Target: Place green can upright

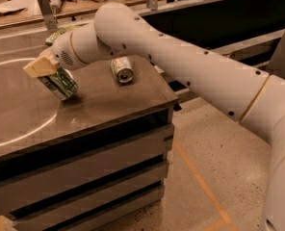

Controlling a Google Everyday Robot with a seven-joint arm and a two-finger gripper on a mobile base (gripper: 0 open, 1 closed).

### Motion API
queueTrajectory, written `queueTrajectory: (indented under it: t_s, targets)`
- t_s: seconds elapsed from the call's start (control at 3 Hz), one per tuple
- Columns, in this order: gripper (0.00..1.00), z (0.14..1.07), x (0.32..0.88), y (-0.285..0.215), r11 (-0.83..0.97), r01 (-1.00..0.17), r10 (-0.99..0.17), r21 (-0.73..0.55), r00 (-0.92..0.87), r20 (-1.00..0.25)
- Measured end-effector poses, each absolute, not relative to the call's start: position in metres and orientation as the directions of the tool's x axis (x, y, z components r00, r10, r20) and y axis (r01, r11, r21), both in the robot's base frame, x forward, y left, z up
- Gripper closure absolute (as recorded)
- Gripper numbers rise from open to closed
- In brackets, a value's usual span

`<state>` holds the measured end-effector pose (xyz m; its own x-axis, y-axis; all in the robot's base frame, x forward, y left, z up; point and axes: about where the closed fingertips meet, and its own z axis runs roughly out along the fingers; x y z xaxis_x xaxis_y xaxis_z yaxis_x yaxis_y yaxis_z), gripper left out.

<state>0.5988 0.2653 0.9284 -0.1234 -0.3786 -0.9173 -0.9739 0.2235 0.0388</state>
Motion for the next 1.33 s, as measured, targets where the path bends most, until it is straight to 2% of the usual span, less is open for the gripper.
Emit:
queueTrajectory:
  t_s: [0.67, 1.0, 1.33]
  targets:
    - [1.00, 0.951, 0.606, 0.257, 0.275, -0.961, -0.069, 0.000, -0.020, -0.997]
    - [1.00, 0.959, 0.606, 0.251, 0.292, -0.957, 0.001, -0.002, 0.002, -1.000]
    - [1.00, 0.963, 0.605, 0.251, 0.292, -0.956, 0.016, -0.003, 0.008, -1.000]
